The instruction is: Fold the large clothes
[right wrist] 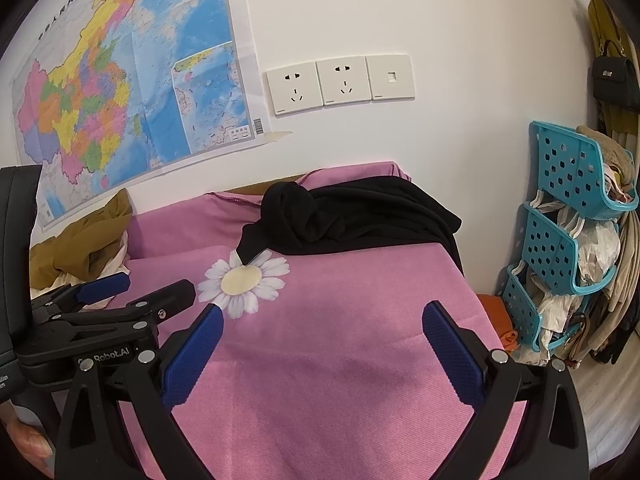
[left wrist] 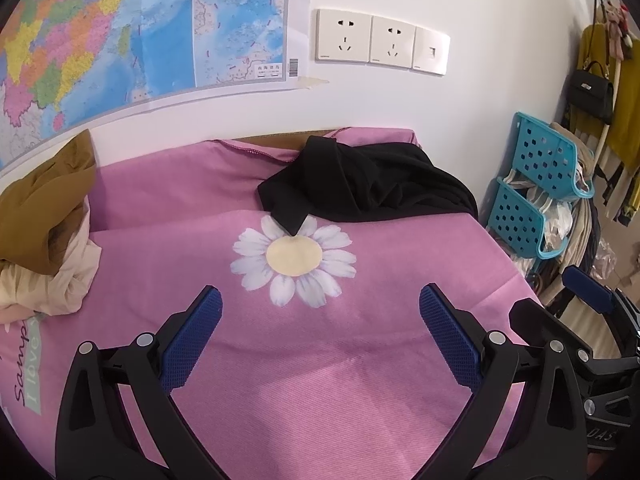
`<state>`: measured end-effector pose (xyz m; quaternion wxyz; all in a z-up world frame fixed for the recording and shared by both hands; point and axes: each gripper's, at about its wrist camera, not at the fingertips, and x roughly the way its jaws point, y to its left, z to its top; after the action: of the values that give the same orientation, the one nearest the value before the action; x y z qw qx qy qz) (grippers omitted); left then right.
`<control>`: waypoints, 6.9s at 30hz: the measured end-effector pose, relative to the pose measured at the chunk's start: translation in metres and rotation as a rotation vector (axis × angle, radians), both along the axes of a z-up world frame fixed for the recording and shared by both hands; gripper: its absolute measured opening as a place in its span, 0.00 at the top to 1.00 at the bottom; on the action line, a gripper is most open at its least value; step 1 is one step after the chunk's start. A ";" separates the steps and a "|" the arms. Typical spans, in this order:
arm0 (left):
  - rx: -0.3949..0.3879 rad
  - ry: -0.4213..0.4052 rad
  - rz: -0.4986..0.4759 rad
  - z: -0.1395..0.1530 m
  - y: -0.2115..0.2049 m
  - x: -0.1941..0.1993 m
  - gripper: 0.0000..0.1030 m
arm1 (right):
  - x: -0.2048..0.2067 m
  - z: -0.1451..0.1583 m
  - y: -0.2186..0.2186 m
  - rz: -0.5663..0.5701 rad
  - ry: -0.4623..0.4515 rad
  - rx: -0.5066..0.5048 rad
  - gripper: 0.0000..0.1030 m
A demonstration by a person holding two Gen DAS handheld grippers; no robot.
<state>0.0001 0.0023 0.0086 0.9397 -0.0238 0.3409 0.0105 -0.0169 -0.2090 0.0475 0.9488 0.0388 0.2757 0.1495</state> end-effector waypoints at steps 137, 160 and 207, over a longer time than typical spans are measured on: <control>0.045 0.073 0.218 0.045 0.216 -0.054 0.95 | 0.092 0.044 0.161 0.593 0.007 -0.095 0.91; 0.007 0.321 0.191 -0.064 0.260 0.011 0.78 | 0.200 -0.077 0.146 0.481 0.454 0.024 0.23; 0.033 0.306 -0.221 -0.038 0.222 0.058 0.12 | 0.282 -0.102 0.166 0.472 0.596 0.063 0.13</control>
<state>0.0577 0.2243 -0.0292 0.8726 0.0309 0.4801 -0.0838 0.2654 -0.0430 -0.0547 0.7648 0.0451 0.5363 0.3543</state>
